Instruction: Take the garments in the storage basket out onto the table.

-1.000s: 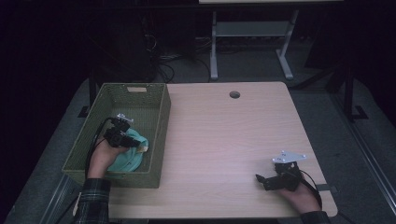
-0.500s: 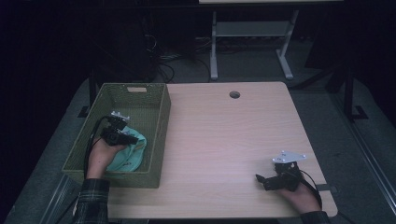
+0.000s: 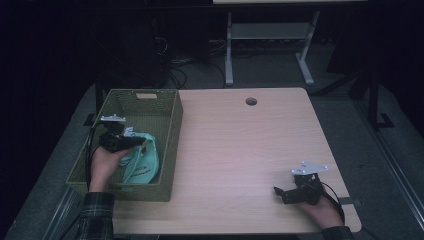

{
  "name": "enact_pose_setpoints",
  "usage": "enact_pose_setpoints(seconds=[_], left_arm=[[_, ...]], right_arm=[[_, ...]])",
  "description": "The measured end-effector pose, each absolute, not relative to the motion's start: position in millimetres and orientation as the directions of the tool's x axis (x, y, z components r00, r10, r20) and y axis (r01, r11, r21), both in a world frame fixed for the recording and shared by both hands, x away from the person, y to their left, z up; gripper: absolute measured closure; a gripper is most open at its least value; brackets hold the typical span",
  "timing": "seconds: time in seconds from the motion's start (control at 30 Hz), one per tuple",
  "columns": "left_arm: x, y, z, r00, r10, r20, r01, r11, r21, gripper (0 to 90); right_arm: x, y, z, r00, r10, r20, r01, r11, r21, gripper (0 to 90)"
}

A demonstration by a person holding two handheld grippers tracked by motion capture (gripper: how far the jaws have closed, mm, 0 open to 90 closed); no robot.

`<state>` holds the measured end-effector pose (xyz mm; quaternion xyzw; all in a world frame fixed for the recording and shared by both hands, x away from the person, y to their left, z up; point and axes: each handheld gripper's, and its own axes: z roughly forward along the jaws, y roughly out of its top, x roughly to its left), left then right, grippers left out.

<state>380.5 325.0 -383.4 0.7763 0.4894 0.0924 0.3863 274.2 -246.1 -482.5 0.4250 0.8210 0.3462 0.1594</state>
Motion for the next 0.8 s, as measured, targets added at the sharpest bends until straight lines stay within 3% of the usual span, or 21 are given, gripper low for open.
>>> enact_pose_setpoints(seconds=[0.43, 0.8], left_arm=[[371, 341, -364, 0.511, 0.803, -0.306, 0.601, -0.079, 0.795, 83.9], [370, 347, -347, 0.524, 0.802, -0.289, 0.559, -0.067, 0.826, 84.3]], right_arm=[[274, -246, -483, -0.588, 0.808, 0.032, 0.587, 0.399, 0.704, 1.3], [274, -246, -483, -0.588, 0.808, 0.032, 0.587, 0.399, 0.704, 1.3]])
